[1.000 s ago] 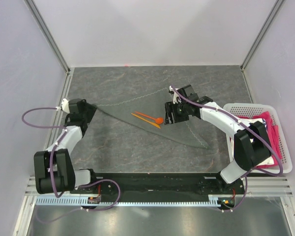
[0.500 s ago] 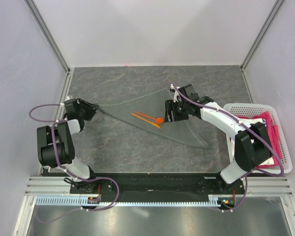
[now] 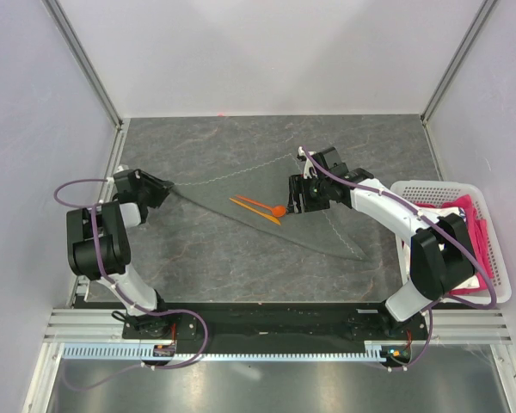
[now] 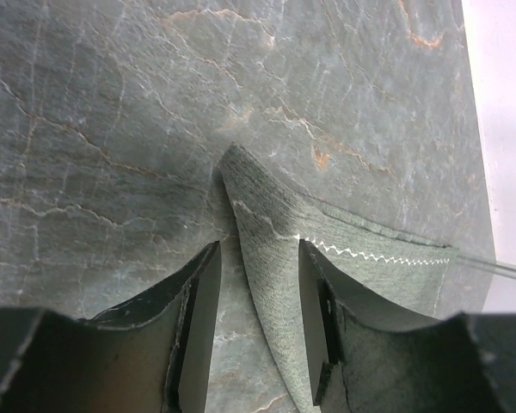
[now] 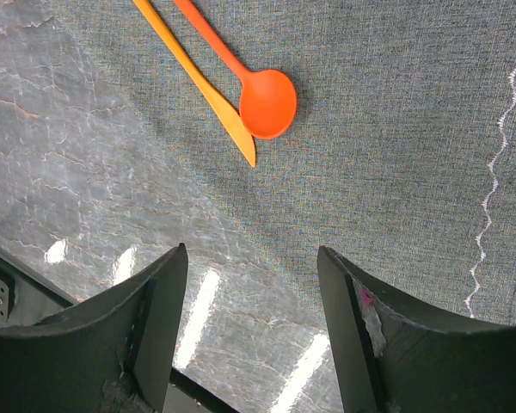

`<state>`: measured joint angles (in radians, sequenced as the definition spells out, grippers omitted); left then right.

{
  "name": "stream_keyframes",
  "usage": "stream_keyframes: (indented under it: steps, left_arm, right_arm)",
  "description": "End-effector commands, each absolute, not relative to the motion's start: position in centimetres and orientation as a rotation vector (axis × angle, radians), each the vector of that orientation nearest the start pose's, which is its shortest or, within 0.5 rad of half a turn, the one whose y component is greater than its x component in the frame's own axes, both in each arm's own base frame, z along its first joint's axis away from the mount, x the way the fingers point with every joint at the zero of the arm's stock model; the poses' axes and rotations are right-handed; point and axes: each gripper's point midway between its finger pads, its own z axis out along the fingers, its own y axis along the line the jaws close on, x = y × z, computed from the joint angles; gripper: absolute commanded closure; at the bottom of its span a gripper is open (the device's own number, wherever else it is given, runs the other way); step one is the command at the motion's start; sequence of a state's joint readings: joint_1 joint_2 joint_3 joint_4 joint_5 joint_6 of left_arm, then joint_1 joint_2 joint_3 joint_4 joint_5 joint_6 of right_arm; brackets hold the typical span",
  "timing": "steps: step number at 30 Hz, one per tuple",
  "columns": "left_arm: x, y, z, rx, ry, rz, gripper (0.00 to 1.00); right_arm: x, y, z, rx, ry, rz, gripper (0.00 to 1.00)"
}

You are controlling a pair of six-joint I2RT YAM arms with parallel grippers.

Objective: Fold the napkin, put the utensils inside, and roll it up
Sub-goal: Fold the napkin

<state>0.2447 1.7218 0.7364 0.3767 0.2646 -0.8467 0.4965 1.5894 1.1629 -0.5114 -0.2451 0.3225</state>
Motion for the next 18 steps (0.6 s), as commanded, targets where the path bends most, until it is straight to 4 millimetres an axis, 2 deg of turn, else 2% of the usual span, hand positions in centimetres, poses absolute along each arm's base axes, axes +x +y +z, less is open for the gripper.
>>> stream_keyframes:
  steps: [1, 13, 18]
  left_arm:
    - [44.7, 4.2, 5.9, -0.961, 1.926, -0.603, 0.52]
    - [45.6, 4.0, 4.9, -0.951, 1.945, -0.651, 0.52]
    - [45.6, 4.0, 4.6, -0.972, 1.945, -0.661, 0.64]
  right_arm:
    - [32.0, 23.5, 12.6, -0.319, 2.515, 0.633, 0.30]
    - [32.0, 23.4, 12.6, -0.316, 2.516, 0.630, 0.29]
    - [31.9, 23.3, 12.5, -0.317, 2.519, 0.628, 0.30]
